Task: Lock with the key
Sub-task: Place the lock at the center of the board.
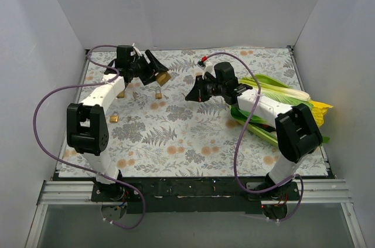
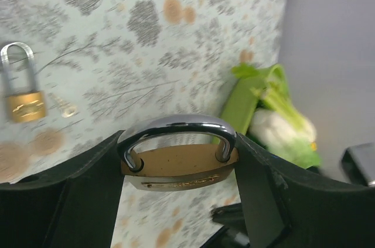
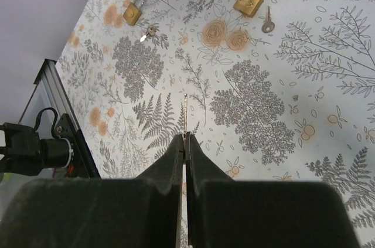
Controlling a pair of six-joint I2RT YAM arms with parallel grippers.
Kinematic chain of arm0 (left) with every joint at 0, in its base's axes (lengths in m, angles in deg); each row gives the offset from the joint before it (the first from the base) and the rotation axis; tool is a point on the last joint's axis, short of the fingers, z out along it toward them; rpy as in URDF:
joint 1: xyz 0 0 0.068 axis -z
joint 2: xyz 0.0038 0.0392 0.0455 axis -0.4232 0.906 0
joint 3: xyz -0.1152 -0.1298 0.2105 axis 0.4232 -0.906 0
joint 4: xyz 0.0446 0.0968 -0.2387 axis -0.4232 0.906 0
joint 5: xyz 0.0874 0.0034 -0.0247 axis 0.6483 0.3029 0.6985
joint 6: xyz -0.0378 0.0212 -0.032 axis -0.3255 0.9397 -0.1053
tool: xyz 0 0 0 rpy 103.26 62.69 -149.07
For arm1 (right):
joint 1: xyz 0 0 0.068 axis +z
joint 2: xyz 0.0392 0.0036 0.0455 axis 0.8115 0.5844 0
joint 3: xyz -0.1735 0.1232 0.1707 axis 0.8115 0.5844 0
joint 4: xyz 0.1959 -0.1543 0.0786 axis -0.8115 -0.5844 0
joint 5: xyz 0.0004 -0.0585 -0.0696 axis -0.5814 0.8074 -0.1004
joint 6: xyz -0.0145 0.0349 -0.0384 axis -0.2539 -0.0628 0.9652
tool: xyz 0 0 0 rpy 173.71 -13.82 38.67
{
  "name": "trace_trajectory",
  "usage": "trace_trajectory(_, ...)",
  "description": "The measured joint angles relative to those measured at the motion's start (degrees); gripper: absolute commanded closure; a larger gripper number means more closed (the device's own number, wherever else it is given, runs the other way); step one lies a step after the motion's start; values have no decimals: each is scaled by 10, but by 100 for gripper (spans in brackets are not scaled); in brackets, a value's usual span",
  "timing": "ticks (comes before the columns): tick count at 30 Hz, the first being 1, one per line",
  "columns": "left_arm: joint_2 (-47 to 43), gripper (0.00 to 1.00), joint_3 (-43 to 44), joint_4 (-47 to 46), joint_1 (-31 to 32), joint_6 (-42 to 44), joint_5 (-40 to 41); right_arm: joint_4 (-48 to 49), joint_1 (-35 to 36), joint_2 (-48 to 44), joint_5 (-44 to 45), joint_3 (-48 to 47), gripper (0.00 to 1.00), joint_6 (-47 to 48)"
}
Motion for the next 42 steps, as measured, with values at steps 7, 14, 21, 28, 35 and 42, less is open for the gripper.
trace_trajectory(7, -72, 100, -4, 229, -19, 225, 7, 98, 38, 5, 22, 26, 99, -82)
trace_trajectory(14, -126, 100, -22, 365, -19, 353, 42, 178, 97, 73, 34, 33, 99, -153)
trace_trajectory(21, -88, 100, -59, 374, -19, 374, 57, 206, 123, 141, 45, 33, 99, -201)
trace_trajectory(28, -47, 100, -92, 341, -19, 361, 69, 231, 134, 162, 86, 34, 99, -241)
trace_trajectory(35, 12, 100, -92, 296, -12, 347, 88, 215, 135, 188, 134, 33, 99, -256)
trace_trajectory(42, 42, 100, -91, 276, 24, 338, 133, 170, 135, 225, 173, 3, 99, -283)
